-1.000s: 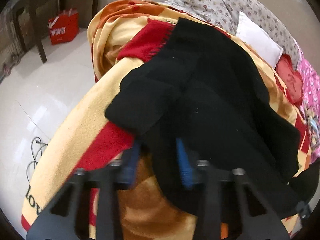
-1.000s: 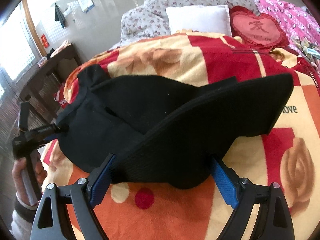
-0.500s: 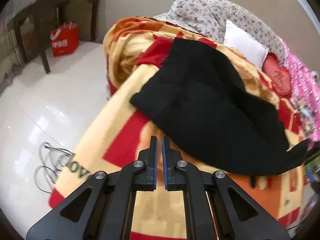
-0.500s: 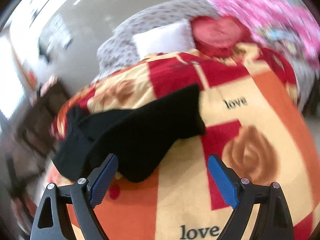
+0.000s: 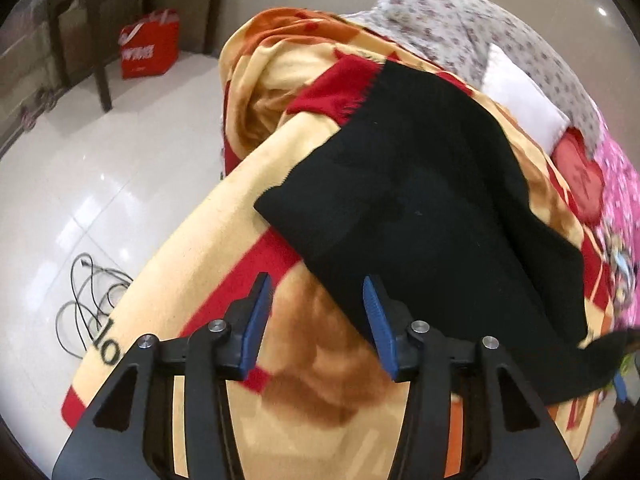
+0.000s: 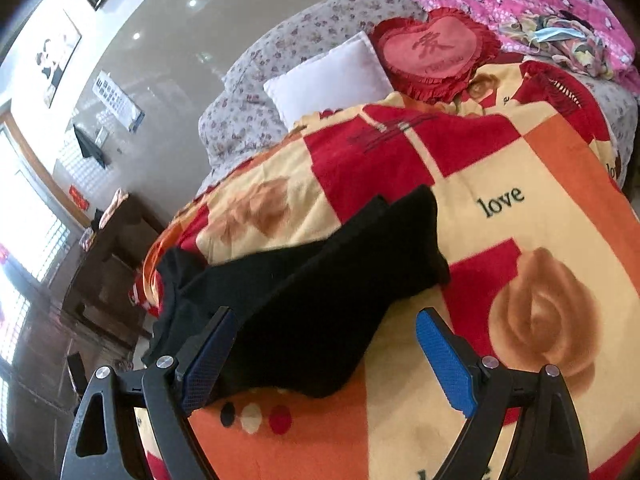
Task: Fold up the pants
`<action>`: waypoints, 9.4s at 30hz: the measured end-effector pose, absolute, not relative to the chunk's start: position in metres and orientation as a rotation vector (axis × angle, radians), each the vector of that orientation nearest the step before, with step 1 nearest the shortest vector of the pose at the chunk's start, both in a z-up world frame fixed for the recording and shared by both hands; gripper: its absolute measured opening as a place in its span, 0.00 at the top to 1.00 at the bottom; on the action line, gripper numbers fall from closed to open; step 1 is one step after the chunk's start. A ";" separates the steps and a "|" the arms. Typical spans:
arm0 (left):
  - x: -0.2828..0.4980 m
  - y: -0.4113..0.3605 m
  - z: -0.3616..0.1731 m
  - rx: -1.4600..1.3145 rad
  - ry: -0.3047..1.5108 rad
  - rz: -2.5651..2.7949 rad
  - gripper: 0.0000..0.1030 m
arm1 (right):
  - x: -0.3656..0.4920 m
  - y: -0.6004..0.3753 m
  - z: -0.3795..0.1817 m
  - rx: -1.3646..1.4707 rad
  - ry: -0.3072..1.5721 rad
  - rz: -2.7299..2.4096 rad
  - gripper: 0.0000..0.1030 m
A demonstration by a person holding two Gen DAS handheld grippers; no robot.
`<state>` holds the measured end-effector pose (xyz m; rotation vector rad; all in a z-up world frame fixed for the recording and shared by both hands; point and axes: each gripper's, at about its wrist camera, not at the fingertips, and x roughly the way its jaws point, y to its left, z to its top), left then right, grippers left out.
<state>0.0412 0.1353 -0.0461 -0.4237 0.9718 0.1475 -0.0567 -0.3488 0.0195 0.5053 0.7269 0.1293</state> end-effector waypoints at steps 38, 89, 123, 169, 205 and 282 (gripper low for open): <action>-0.016 0.139 -0.021 -0.375 0.952 0.047 0.94 | -0.104 -0.394 -0.058 0.300 0.950 0.023 0.91; 0.087 0.101 -0.046 -0.231 1.058 0.003 0.62 | 0.048 -0.079 -0.044 -0.614 0.721 0.735 0.72; 0.031 0.102 -0.023 -0.242 0.979 0.017 0.62 | -0.008 -0.239 0.005 0.167 0.818 0.463 0.53; 0.039 0.056 -0.040 -0.161 1.031 0.036 0.62 | -0.080 -0.430 -0.033 0.347 0.866 0.082 0.49; 0.040 0.058 -0.036 -0.191 1.049 0.024 0.60 | -0.131 -0.423 0.028 0.351 0.620 0.228 0.92; 0.004 -0.026 -0.031 -0.034 1.009 -0.093 0.54 | -0.083 -0.284 -0.045 0.041 0.916 0.281 0.69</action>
